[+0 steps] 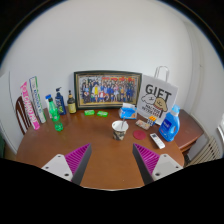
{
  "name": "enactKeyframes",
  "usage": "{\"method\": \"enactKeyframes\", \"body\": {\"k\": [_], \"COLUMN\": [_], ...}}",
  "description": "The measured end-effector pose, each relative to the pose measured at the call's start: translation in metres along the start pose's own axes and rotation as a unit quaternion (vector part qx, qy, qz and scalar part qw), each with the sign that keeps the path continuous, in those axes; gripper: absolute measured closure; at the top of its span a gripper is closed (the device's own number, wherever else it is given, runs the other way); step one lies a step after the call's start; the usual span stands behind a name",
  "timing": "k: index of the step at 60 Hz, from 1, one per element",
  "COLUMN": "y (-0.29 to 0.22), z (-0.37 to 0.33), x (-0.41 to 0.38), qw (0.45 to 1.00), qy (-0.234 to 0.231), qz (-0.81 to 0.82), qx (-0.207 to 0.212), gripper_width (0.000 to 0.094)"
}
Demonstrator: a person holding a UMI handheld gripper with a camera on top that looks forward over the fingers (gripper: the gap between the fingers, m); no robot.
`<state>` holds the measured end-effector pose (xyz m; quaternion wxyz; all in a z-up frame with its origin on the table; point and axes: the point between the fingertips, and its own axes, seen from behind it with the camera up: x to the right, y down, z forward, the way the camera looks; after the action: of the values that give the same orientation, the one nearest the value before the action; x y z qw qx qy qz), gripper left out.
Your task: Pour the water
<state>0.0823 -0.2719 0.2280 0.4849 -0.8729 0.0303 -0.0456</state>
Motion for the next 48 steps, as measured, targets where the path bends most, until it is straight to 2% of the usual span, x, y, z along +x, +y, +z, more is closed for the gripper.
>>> {"method": "enactKeyframes", "body": {"k": [10, 19, 29, 39, 48], "y": [0.002, 0.000, -0.015, -0.037, -0.050], "z": [0.014, 0.038, 0.086, 0.158, 0.236], "x": [-0.050, -0.139, -0.248, -0.342, -0.386], "qw": [0.999, 0.997, 0.991, 0.988, 0.988], "qy": [-0.031, -0.076, -0.121, -0.139, -0.124], "qz": [-0.019, -0.034, -0.041, -0.027, -0.017], "qx": [-0.004, 0.003, 0.031, 0.065, 0.086], "gripper_width": [0.0078, 0.0077, 0.0081, 0.0077, 0.0078]}}
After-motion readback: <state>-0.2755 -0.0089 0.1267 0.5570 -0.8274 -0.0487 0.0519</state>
